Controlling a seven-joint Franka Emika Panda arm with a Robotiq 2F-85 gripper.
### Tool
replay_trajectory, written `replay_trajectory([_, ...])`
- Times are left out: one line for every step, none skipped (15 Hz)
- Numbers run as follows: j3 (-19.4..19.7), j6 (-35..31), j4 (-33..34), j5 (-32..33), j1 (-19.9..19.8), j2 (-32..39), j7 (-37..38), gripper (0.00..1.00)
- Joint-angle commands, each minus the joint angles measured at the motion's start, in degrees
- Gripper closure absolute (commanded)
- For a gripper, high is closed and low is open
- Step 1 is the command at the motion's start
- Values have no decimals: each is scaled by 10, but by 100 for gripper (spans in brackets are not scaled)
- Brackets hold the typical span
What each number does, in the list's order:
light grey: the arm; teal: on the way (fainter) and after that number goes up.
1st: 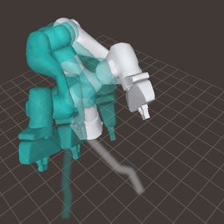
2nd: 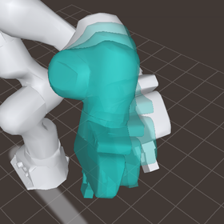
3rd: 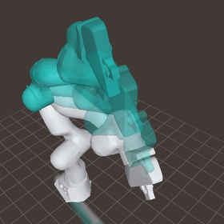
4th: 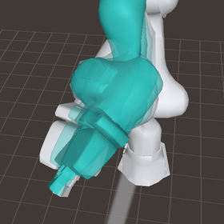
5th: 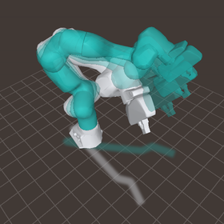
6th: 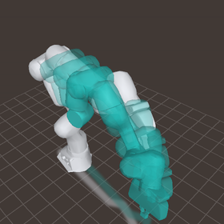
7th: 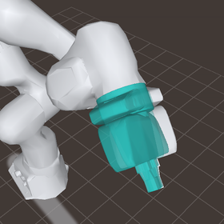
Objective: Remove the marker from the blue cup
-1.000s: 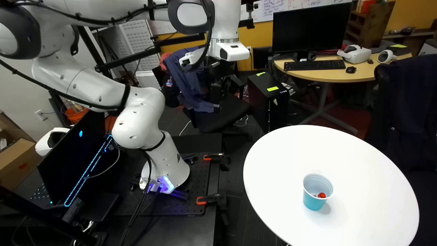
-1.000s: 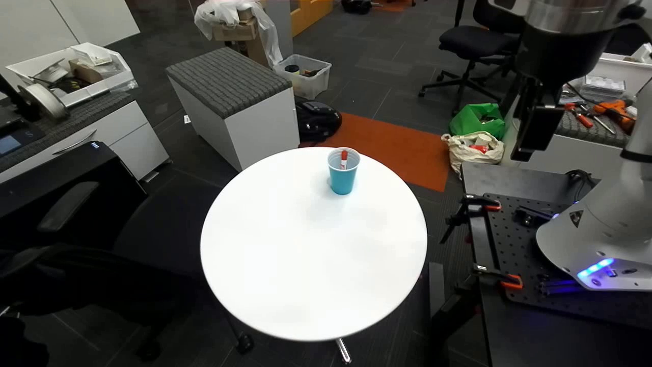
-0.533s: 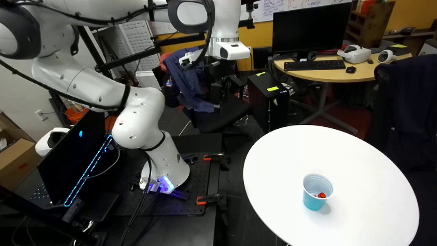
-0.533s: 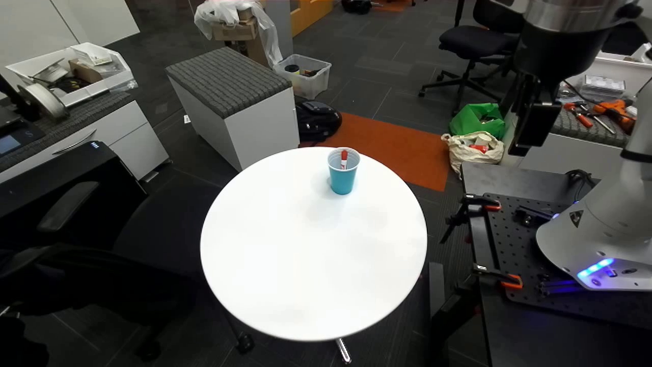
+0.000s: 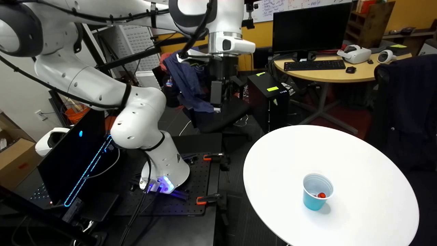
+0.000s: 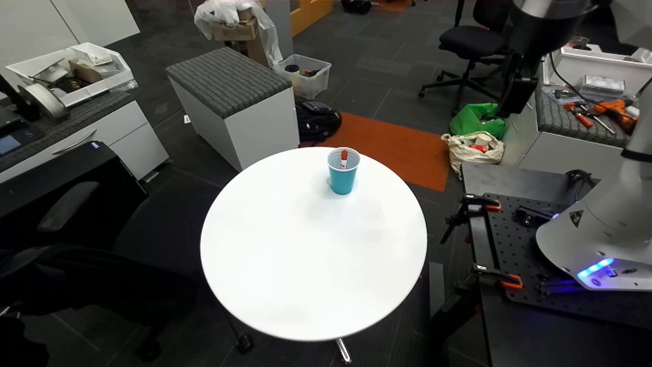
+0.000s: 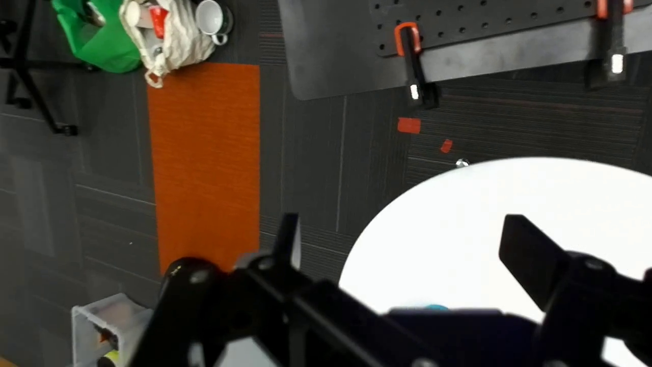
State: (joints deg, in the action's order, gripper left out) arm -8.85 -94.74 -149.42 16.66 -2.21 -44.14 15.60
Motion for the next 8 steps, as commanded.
replay_trajectory([-1, 40, 32, 95, -14, 46, -36, 0])
replay_trajectory([0, 42, 33, 124, -12, 56, -45, 0])
replay_trajectory([3, 39, 34, 150, -10, 65, -55, 0])
replay_trajectory([7, 33, 35, 176, -8, 78, -66, 0])
replay_trajectory([11, 30, 37, 200, -6, 91, -78, 0])
replay_trajectory([15, 28, 37, 224, -3, 101, -82, 0])
replay_trajectory([22, 19, 36, 246, 2, 109, -91, 0])
replay_trajectory([30, 6, 34, 262, 7, 118, -90, 0])
